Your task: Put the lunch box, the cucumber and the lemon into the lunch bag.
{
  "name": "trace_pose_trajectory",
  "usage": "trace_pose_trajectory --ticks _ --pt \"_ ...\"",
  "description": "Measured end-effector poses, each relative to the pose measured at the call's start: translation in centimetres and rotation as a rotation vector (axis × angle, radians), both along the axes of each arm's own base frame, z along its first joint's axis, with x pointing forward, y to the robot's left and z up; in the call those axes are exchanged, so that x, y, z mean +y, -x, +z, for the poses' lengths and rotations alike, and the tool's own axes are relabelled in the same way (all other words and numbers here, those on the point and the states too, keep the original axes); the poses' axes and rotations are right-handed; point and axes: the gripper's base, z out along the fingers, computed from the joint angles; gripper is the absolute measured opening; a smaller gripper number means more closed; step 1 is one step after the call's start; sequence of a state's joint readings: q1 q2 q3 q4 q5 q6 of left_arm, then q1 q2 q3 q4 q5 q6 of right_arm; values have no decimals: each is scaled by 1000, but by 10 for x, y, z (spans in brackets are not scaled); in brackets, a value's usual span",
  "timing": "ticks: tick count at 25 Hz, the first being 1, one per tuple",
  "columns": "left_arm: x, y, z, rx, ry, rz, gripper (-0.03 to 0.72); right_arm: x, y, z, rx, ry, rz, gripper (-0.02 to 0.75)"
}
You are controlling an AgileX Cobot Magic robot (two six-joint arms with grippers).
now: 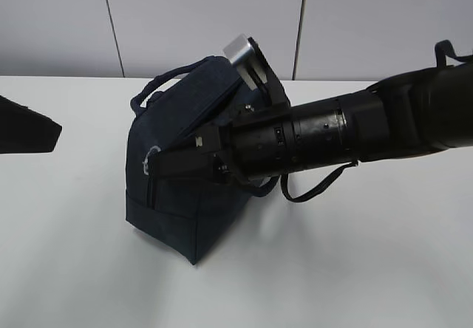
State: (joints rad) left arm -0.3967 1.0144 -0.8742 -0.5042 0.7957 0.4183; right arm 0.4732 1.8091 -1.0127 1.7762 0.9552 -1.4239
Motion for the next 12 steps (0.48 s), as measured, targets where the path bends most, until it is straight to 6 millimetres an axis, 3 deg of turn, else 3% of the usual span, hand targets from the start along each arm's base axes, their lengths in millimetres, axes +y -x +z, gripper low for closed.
trace_pose_trajectory --ticks 5,12 --pt "0 0 0 1 2 0 239 2 -7 12 -28 -10 -23 0" --pt "0 0 -1 1 1 1 239 2 -11 15 -34 4 -53 0"
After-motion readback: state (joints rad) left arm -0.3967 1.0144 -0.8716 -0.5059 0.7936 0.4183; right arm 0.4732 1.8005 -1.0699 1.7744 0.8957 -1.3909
